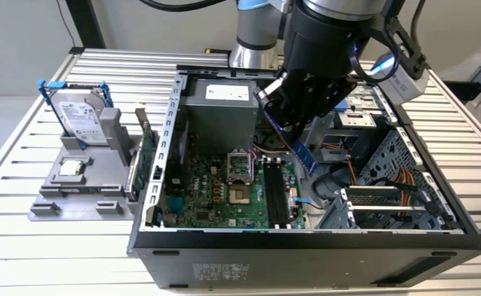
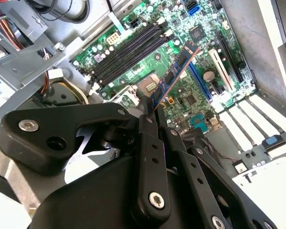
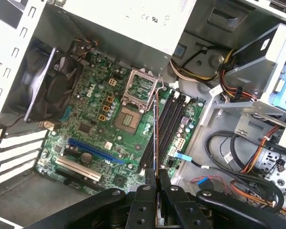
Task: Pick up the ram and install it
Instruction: 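Insert the ram into the slot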
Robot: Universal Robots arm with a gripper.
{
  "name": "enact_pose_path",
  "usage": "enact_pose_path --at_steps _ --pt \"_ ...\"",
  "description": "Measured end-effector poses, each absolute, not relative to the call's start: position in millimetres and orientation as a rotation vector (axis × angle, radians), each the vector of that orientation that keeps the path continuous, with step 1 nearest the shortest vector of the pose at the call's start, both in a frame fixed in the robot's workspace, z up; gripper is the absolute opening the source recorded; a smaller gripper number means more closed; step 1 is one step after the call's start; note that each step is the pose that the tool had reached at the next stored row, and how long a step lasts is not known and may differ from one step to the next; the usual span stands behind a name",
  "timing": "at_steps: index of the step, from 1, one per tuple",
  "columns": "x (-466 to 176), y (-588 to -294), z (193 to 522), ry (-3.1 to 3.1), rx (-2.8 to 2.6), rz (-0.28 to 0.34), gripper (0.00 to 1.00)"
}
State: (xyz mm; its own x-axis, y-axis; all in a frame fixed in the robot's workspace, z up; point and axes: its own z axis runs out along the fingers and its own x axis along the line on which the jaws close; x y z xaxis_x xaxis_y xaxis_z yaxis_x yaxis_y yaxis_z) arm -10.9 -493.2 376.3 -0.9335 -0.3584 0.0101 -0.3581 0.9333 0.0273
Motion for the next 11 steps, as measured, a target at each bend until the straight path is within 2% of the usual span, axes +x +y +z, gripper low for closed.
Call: enact_pose_path --at_steps 11 --pt "-11.0 -493.2 376.3 -3.090 0.480 -0.040 0.00"
